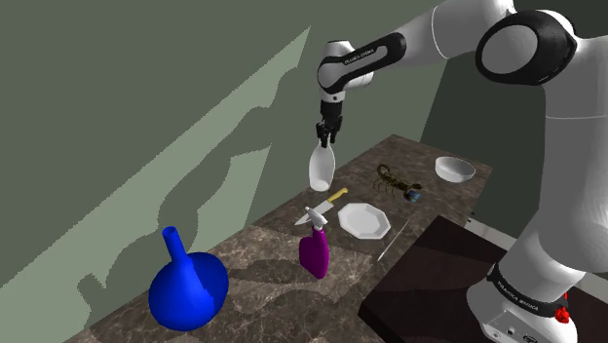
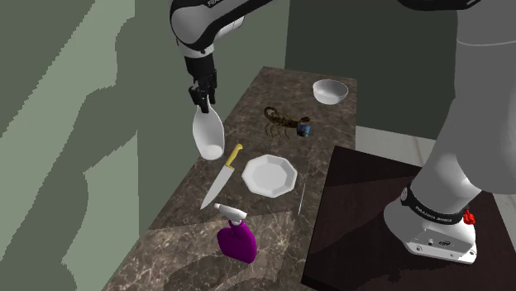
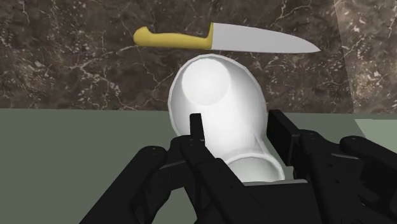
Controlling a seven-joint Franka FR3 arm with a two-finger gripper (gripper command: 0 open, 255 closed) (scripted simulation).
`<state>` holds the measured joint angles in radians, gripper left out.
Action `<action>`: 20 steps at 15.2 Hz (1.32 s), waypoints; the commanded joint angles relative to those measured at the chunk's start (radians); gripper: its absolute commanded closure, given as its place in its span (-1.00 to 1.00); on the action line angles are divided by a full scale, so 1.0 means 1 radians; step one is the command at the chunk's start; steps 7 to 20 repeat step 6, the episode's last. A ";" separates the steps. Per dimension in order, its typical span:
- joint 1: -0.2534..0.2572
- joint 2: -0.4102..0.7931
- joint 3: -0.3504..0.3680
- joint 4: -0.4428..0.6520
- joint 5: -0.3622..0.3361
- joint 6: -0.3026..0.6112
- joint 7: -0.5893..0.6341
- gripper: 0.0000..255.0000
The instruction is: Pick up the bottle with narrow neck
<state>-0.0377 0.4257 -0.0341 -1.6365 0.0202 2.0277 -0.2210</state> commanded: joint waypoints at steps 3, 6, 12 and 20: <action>0.000 -0.016 0.000 0.035 -0.001 -0.050 0.001 1.00; 0.000 -0.021 0.000 0.044 -0.001 -0.064 0.001 1.00; 0.000 -0.021 0.000 0.044 -0.001 -0.064 0.001 1.00; 0.000 -0.021 0.000 0.044 -0.001 -0.064 0.001 1.00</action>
